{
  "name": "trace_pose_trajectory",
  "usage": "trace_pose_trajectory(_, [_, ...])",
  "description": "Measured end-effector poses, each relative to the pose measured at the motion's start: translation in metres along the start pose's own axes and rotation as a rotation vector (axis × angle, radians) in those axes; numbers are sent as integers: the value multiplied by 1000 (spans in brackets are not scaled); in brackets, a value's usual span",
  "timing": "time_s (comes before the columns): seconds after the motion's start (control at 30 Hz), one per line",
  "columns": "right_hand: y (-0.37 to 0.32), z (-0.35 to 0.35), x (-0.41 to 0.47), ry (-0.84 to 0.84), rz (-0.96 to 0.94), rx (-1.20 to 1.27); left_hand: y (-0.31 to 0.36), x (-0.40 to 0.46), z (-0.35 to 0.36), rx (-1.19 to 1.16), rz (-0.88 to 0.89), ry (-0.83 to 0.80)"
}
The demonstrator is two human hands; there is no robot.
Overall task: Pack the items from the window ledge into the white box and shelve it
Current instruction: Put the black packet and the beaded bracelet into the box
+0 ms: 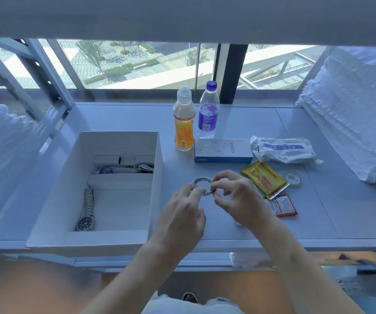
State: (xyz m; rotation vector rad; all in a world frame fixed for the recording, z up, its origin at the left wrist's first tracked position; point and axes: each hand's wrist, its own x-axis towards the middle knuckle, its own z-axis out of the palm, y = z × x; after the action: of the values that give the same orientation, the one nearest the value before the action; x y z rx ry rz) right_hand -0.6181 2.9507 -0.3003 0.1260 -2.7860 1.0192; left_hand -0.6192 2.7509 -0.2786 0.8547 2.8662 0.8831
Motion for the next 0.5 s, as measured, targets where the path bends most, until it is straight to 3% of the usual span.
trace_pose_trajectory(0.13, [-43, -35, 1, 99, -114, 119, 11, -6, -36, -83, 58, 174])
trace_pose_trajectory(0.27, [-91, -39, 13, 95, -172, 185, 2, -6, -74, -96, 63, 291])
trace_pose_trajectory(0.5, [-152, 12, 38, -111, -264, 132, -83, -47, -123, -49, 45, 215])
